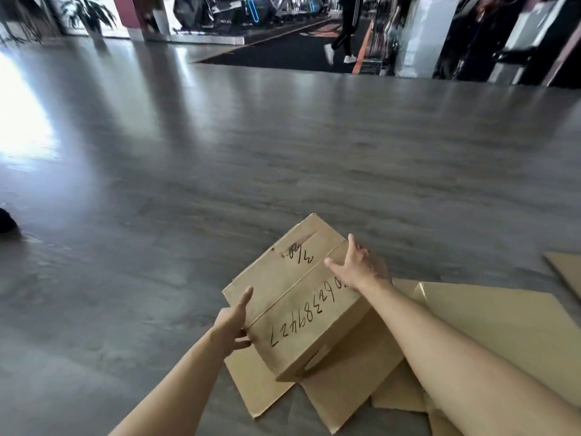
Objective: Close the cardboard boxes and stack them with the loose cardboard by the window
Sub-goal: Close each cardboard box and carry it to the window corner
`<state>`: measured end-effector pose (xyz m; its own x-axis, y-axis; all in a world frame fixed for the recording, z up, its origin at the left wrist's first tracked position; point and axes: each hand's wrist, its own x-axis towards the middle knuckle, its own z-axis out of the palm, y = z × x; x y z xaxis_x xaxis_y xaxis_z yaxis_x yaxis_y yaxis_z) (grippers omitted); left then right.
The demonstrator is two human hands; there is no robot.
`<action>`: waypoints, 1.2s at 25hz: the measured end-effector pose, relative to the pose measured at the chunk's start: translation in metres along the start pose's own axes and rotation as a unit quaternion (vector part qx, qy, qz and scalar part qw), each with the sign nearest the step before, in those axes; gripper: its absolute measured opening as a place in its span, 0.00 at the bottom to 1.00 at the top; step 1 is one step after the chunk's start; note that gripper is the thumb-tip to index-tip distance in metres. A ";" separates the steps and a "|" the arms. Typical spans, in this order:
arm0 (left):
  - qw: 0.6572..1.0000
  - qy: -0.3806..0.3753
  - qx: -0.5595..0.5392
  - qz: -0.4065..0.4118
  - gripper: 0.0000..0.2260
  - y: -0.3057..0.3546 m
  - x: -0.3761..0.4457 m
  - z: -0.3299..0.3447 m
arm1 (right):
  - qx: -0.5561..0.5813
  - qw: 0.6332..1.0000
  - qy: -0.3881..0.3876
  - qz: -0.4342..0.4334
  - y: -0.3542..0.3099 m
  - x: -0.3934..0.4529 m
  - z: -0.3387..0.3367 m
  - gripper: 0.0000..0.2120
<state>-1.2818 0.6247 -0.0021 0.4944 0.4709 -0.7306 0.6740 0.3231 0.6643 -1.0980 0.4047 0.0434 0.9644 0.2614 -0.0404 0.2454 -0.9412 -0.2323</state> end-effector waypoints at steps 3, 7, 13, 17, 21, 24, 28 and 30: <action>0.999 0.018 -0.028 -0.027 0.39 -0.006 0.004 0.018 | 0.002 1.000 0.024 -0.006 0.005 0.002 0.001 0.46; 0.999 0.042 -0.014 -0.023 0.43 -0.015 0.015 0.029 | 0.007 0.999 0.033 0.017 0.010 0.008 0.003 0.37; 0.981 0.121 -0.051 0.141 0.33 0.022 -0.007 0.019 | 0.088 0.992 0.031 0.090 0.014 0.000 -0.013 0.38; 0.964 0.140 -0.034 0.224 0.36 0.061 -0.034 -0.022 | 0.132 0.988 0.072 0.040 -0.013 -0.007 -0.033 0.36; 0.938 0.183 -0.060 0.287 0.42 0.081 -0.060 -0.063 | 0.203 0.972 0.116 -0.036 -0.056 -0.006 -0.054 0.33; 0.919 0.210 -0.072 0.326 0.44 0.077 -0.068 -0.085 | 0.289 0.947 0.113 -0.086 -0.076 -0.007 -0.050 0.29; 0.909 0.218 -0.063 0.349 0.41 0.061 -0.056 -0.104 | 0.378 0.913 0.080 -0.129 -0.076 -0.014 -0.033 0.38; 0.912 0.217 -0.034 0.347 0.42 0.049 -0.046 -0.105 | 0.397 0.906 0.057 -0.132 -0.068 -0.016 -0.024 0.44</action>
<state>-1.3292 0.7052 0.0803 0.5151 0.8571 -0.0083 0.2385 -0.1341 0.9618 -1.1277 0.4594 0.0828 0.8971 0.3892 0.2091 0.3648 -0.3855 -0.8475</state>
